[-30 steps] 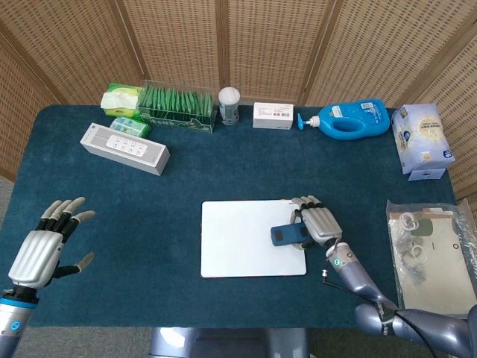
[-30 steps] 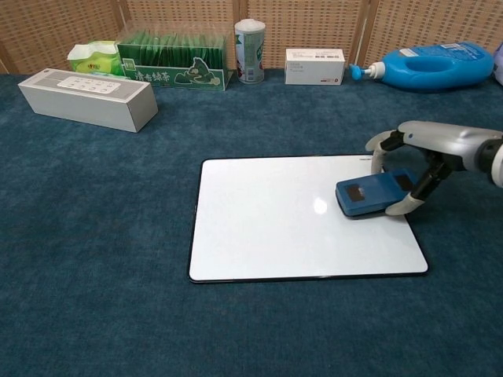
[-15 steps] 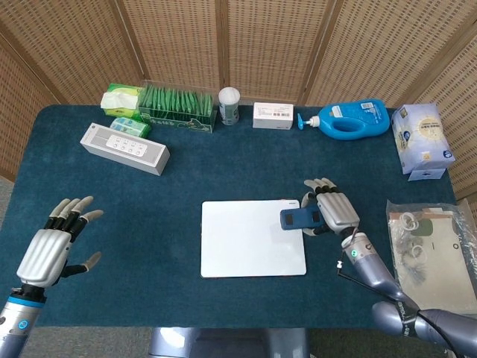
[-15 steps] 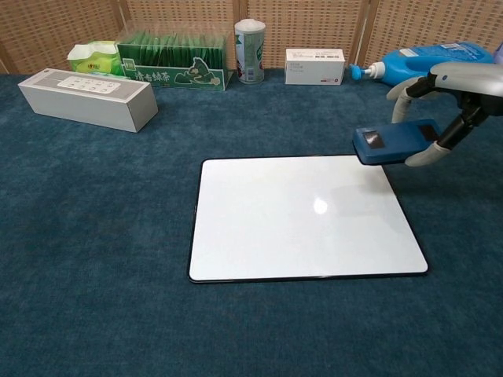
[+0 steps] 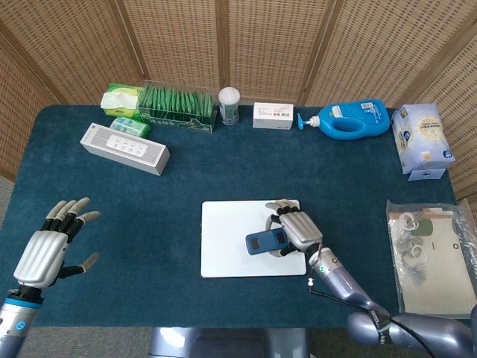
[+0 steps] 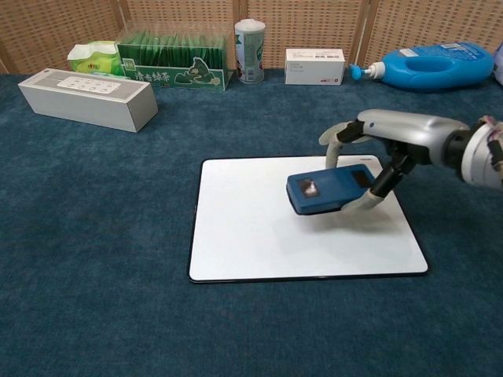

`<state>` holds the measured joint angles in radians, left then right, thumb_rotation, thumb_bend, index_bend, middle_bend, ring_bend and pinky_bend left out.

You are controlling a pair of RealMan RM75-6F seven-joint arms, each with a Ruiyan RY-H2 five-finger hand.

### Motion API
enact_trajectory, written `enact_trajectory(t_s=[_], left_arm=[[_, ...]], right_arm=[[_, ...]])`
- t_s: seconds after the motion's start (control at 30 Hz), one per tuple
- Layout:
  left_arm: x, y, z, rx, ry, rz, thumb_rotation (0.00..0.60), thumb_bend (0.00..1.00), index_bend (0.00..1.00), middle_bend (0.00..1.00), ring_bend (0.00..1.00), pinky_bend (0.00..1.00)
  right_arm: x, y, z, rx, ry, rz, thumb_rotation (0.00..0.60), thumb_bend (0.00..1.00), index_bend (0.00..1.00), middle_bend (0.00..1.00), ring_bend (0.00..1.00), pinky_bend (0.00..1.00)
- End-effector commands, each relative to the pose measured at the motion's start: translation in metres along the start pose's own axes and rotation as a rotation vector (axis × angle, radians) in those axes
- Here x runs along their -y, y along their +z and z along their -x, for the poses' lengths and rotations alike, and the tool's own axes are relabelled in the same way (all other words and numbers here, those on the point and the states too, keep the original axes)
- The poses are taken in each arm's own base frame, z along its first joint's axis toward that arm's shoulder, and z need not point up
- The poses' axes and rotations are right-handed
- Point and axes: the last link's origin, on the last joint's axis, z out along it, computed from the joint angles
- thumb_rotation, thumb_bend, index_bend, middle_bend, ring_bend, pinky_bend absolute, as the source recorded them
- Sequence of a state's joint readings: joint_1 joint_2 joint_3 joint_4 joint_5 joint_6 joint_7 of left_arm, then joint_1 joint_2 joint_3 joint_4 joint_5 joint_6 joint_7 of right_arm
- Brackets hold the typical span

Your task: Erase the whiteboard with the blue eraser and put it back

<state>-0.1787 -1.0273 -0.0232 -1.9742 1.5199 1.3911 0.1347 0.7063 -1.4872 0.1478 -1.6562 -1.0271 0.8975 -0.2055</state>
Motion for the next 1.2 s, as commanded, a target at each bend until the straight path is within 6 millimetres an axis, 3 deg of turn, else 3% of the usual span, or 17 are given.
enact_trajectory(t_s=[0.03, 0.27, 0.73, 1.0, 1.1, 1.2], left_arm=[[0.001, -0.001, 0.000, -0.001, 0.000, -0.004, 0.600, 0.32, 0.20, 0.07, 0.04, 0.00], [0.009, -0.006, -0.001, 0.000, -0.004, -0.024, 0.600, 0.32, 0.20, 0.07, 0.04, 0.00], [0.009, -0.007, -0.002, -0.005, -0.012, -0.023, 0.600, 0.32, 0.20, 0.07, 0.04, 0.00], [0.009, -0.008, 0.000, -0.001, -0.013, -0.033, 0.600, 0.32, 0.20, 0.07, 0.04, 0.00], [0.009, -0.007, 0.001, 0.000, -0.018, -0.033, 0.600, 0.32, 0.20, 0.07, 0.04, 0.00], [0.010, -0.006, 0.004, 0.007, -0.016, -0.040, 0.600, 0.32, 0.20, 0.07, 0.04, 0.00]], right_arm=[[0.007, 0.008, 0.011, 0.012, -0.014, -0.009, 0.600, 0.16, 0.77, 0.13, 0.00, 0.00], [-0.012, 0.009, 0.000, -0.027, -0.078, 0.048, 0.600, 0.16, 0.77, 0.13, 0.00, 0.00], [-0.091, -0.024, -0.047, -0.111, -0.094, 0.233, 0.600, 0.16, 0.76, 0.13, 0.00, 0.00], [-0.106, -0.022, -0.054, -0.128, -0.098, 0.247, 0.600, 0.16, 0.72, 0.12, 0.00, 0.00], [-0.108, -0.020, -0.055, -0.122, -0.121, 0.244, 0.600, 0.16, 0.59, 0.06, 0.00, 0.00], [-0.111, -0.019, -0.057, -0.128, -0.145, 0.251, 0.600, 0.16, 0.32, 0.00, 0.00, 0.00]])
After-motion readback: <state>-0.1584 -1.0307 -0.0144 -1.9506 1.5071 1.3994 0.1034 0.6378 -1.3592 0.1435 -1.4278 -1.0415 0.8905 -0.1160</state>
